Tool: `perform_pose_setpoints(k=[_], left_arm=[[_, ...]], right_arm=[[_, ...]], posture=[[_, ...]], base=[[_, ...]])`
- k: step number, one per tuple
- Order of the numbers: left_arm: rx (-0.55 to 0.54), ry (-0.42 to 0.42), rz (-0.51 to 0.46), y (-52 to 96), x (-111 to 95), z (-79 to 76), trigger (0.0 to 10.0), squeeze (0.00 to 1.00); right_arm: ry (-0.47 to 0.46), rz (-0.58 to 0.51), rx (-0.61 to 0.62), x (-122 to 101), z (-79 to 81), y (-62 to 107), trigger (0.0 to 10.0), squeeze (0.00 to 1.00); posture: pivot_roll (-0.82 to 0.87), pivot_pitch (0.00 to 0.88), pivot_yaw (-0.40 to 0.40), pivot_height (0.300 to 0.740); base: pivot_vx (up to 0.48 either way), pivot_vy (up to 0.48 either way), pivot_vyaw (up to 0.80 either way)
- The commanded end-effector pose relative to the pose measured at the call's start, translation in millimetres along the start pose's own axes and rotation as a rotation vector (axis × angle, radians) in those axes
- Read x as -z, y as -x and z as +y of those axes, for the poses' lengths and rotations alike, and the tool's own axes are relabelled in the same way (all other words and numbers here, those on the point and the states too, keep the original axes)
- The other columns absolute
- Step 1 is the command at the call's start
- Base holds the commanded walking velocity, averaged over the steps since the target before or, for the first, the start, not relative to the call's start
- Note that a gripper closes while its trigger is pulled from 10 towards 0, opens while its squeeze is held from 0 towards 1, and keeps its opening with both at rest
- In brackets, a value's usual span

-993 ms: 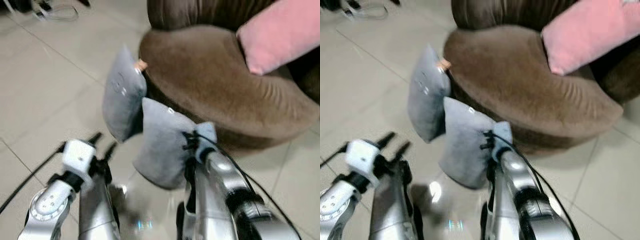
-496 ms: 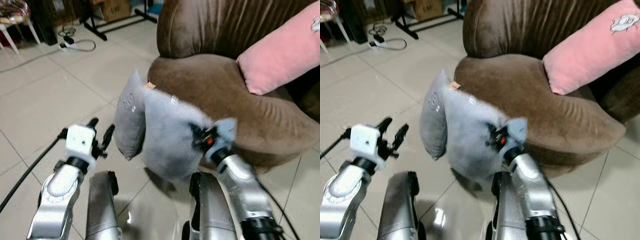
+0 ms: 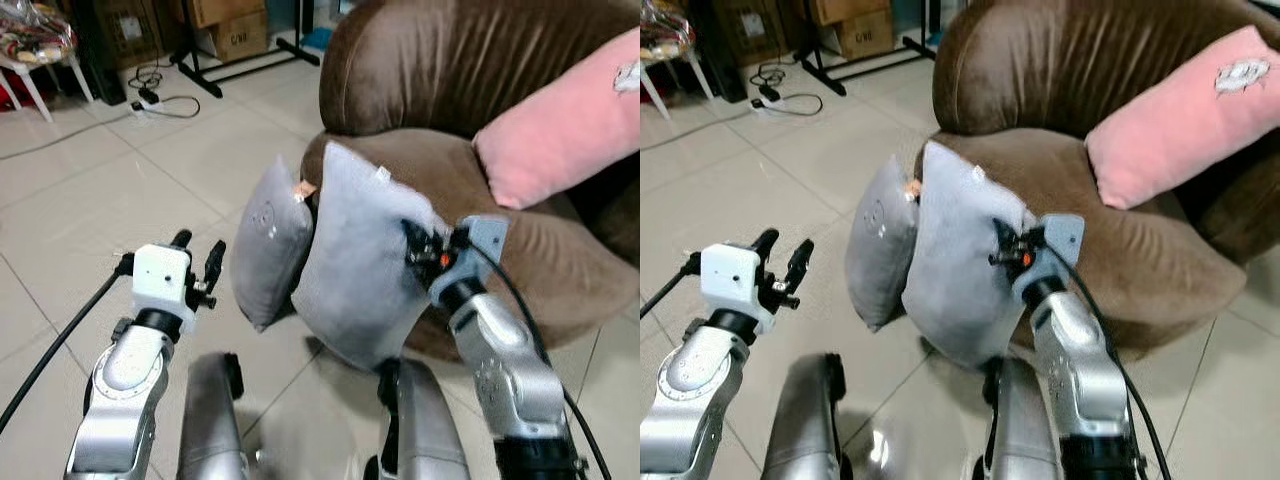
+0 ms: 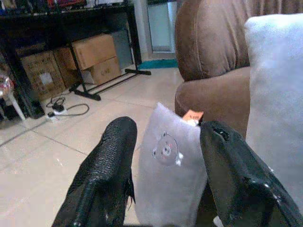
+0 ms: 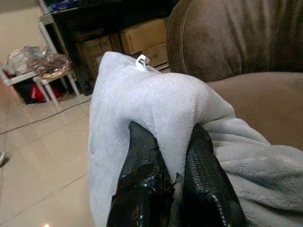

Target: Move the pillow to the sofa from floor

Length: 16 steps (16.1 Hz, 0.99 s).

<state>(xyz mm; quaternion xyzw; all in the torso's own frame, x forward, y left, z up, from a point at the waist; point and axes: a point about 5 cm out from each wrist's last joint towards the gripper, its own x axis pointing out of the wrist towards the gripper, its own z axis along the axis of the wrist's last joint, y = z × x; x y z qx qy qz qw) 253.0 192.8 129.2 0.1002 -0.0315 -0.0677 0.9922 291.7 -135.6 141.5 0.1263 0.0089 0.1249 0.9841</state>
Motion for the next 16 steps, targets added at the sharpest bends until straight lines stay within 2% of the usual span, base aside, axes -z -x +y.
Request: perform_pose_setpoints(k=[1,2,3,4,5,7,10,11,14,16], left_arm=[[-0.011,-0.021,-0.045,-5.0,-13.5,2.5,10.0,0.00],[-0.016,-0.028,-0.046,-5.3,-14.8,4.0,10.0,0.00],[-0.019,-0.048,-0.047,-6.4,-16.0,6.4,10.0,0.00],[-0.018,-0.051,-0.046,-6.7,-15.8,6.7,10.0,0.00],[-0.015,-0.061,-0.049,-6.7,-16.9,7.1,10.0,0.00],[-0.017,-0.065,-0.050,-7.7,-17.0,7.8,10.0,0.00],[-0.019,-0.067,-0.052,-10.0,-17.9,8.4,10.0,0.00],[-0.012,-0.068,-0.050,-11.8,-17.8,8.5,10.0,0.00],[-0.006,-0.068,-0.043,-12.7,-16.2,8.5,10.0,0.00],[-0.016,-0.057,-0.009,-12.4,-12.0,7.3,10.0,0.00]], right_arm=[[-0.001,-0.156,0.008,-42.7,2.4,-6.9,10.0,0.00],[-0.001,-0.175,0.016,-49.9,1.6,-8.9,10.0,0.00],[0.011,-0.232,0.043,-70.0,-3.7,-14.2,10.0,0.00],[0.015,-0.248,0.054,-75.6,-5.7,-15.5,10.0,0.00],[0.047,-0.296,0.086,-93.8,-13.3,-19.0,10.0,0.00],[0.102,-0.346,0.137,-115.6,-26.1,-20.8,10.0,0.00],[0.158,-0.346,0.187,-124.8,-35.8,-21.5,10.0,0.00],[0.203,-0.291,0.195,-113.2,-36.0,-22.3,10.0,0.00],[0.225,-0.208,0.179,-89.3,-30.3,-22.9,10.0,0.00],[0.224,-0.087,0.197,-55.9,-28.2,-22.5,10.0,0.00]], posture=[[0.05,0.000,-0.082,0.581],[0.05,0.000,-0.082,0.586],[0.06,0.000,-0.085,0.601],[0.06,0.000,-0.085,0.606],[0.06,0.000,-0.088,0.616],[0.06,0.000,-0.089,0.631],[0.05,0.000,-0.079,0.646],[0.04,0.000,-0.070,0.656],[0.04,0.000,-0.064,0.671],[0.04,0.000,-0.063,0.681]], base=[[0.000,0.000,0.00],[0.000,0.000,0.00],[0.000,0.000,0.00],[0.000,0.000,0.00],[0.000,0.000,0.00],[0.000,0.000,0.00],[0.000,0.000,0.00],[0.000,0.000,0.00],[0.000,0.000,0.00],[0.000,0.000,0.00]])
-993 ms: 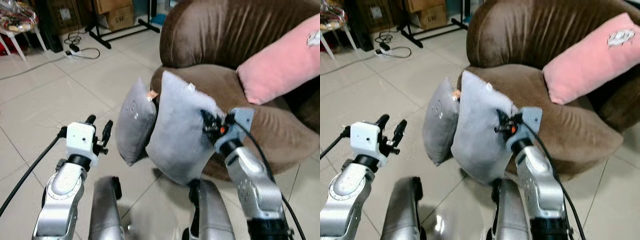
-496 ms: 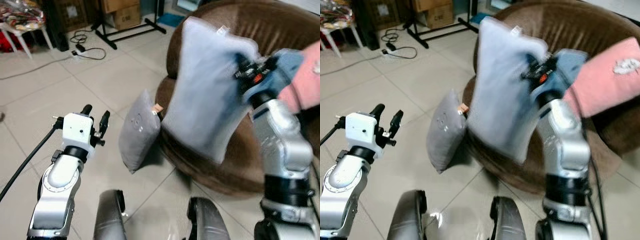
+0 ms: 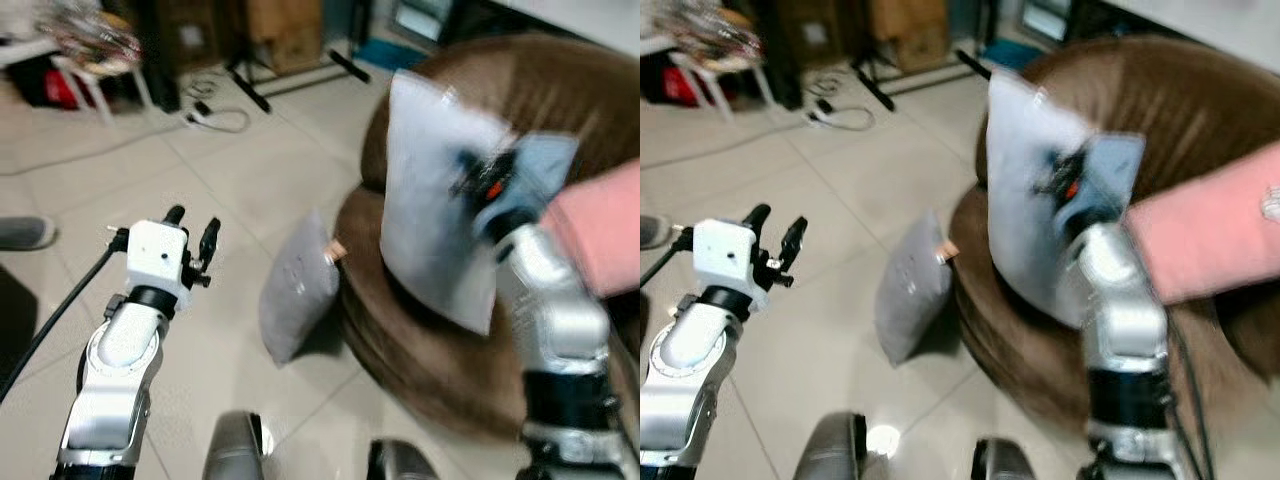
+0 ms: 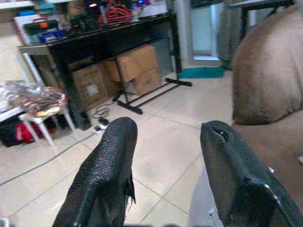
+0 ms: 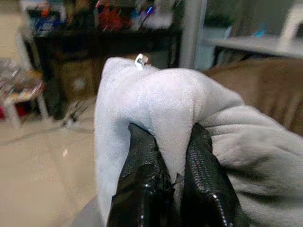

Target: Move the pillow to the sofa from floor

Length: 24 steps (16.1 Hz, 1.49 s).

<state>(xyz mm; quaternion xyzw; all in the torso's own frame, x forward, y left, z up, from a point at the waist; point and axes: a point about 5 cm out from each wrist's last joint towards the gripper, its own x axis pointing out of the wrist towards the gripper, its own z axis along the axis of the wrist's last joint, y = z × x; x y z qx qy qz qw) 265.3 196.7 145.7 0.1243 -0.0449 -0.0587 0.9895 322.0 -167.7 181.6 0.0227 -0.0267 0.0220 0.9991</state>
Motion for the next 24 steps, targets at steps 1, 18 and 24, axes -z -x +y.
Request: perform_pose_setpoints(k=[1,18,24], left_arm=[[-0.010,0.005,0.051,1.8,7.2,-2.9,10.0,0.00],[-0.038,0.016,0.069,1.0,11.9,-7.3,10.0,0.00],[-0.023,0.035,0.033,0.3,8.1,-6.8,10.0,0.00]], right_arm=[[0.013,0.092,0.025,26.2,2.4,5.1,10.0,0.00],[-0.093,0.118,0.022,49.5,12.0,24.9,10.0,0.00],[-0.103,0.141,-0.010,54.2,16.3,23.2,10.0,0.00]], posture=[[0.05,0.000,-0.066,0.691],[0.05,0.000,-0.050,0.740],[0.06,0.000,-0.058,0.740]], base=[[0.000,0.000,0.00],[0.000,0.000,0.00],[0.085,0.000,-0.80]])
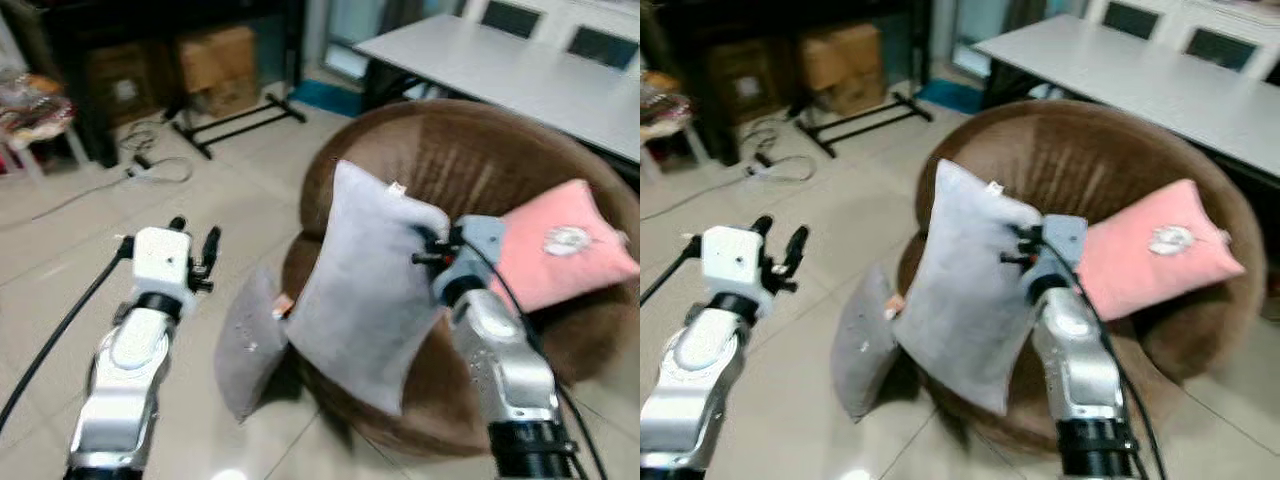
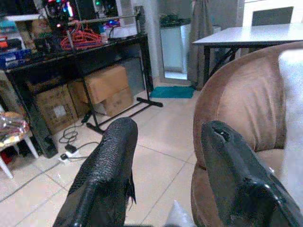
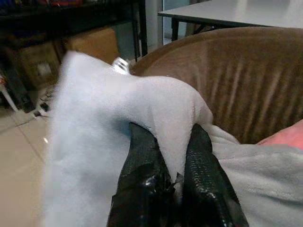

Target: Move the pillow to the sofa from floor

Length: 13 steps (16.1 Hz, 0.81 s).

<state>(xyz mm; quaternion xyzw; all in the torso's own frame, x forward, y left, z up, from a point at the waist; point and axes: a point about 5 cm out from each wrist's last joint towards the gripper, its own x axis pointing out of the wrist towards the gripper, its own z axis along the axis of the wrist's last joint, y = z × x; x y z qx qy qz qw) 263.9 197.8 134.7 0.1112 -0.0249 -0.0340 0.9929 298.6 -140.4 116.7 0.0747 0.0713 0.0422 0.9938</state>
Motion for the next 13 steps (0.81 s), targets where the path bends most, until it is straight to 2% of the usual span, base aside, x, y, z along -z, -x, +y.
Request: perform_pose_setpoints(k=[1,6,13], left_arm=[[0.028,0.004,-0.011,-1.4,-2.1,-5.4,10.0,0.00],[0.051,-0.004,-0.010,0.4,-0.5,-6.0,10.0,0.00],[0.065,-0.007,-0.016,0.0,-1.2,-6.7,10.0,0.00]], right_arm=[[0.009,-0.056,0.013,-11.8,-7.4,-0.5,10.0,0.00],[0.013,-0.047,0.021,-9.1,-8.8,0.5,10.0,0.00],[0.015,-0.034,0.039,-6.4,-12.0,2.3,10.0,0.00]], posture=[[0.06,0.000,-0.058,0.740],[0.06,0.000,-0.055,0.740],[0.06,0.000,-0.047,0.740]], base=[[0.274,0.000,0.00],[0.289,0.000,0.00],[0.335,0.000,-0.80]])
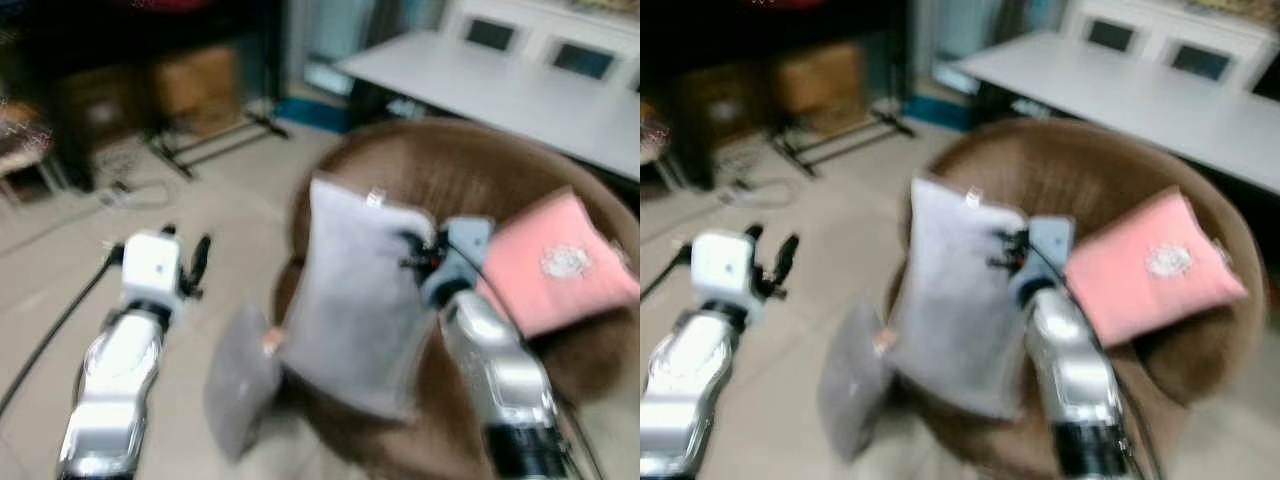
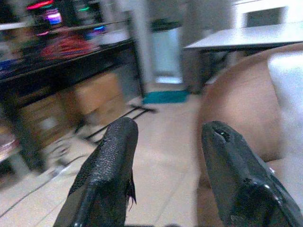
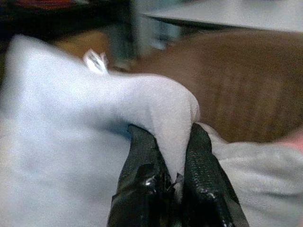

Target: Move the pillow to the sofa from floor

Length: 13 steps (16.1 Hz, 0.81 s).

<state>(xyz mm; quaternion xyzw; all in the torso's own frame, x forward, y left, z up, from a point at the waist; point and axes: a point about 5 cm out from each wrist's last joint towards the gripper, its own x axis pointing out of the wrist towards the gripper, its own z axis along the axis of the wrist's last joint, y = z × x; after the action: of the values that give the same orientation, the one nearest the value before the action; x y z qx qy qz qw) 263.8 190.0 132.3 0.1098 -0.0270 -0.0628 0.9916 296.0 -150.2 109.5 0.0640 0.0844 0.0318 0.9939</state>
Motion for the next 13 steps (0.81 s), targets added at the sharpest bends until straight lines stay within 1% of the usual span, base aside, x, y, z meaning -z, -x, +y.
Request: perform_pose_setpoints(k=[1,4,7,8,11,13], left_arm=[[0.012,-0.013,-0.005,0.7,-1.8,1.1,10.0,0.00],[0.016,-0.013,-0.002,1.0,-1.1,0.9,10.0,0.00],[0.036,-0.015,0.008,0.9,0.0,-1.4,10.0,0.00],[0.044,-0.015,0.015,1.1,0.7,-2.2,10.0,0.00],[0.142,-0.030,0.026,5.3,2.9,-8.2,10.0,0.00],[0.194,-0.040,0.036,8.2,3.5,-8.6,10.0,0.00]], right_arm=[[-0.006,-0.057,0.017,-11.7,-1.8,0.4,10.0,0.00],[-0.003,-0.053,0.022,-10.7,-3.2,1.4,10.0,0.00],[-0.003,-0.058,0.021,-12.4,-4.3,2.8,10.0,0.00],[-0.001,-0.058,0.018,-12.7,-4.1,3.0,10.0,0.00],[-0.002,-0.049,0.004,-12.8,-3.0,3.9,10.0,0.00],[-0.006,-0.039,-0.030,-14.6,3.1,3.4,10.0,0.00]], posture=[[0.06,0.000,-0.048,0.740],[0.05,0.000,-0.048,0.740],[0.05,0.000,-0.046,0.740],[0.05,0.000,-0.046,0.740],[0.05,0.000,-0.044,0.740],[0.06,0.000,-0.044,0.740]], base=[[0.337,0.000,-0.80],[0.339,0.000,-0.77],[0.308,0.000,0.00],[0.000,0.000,0.00],[0.000,0.000,0.00],[0.000,0.000,0.00]])
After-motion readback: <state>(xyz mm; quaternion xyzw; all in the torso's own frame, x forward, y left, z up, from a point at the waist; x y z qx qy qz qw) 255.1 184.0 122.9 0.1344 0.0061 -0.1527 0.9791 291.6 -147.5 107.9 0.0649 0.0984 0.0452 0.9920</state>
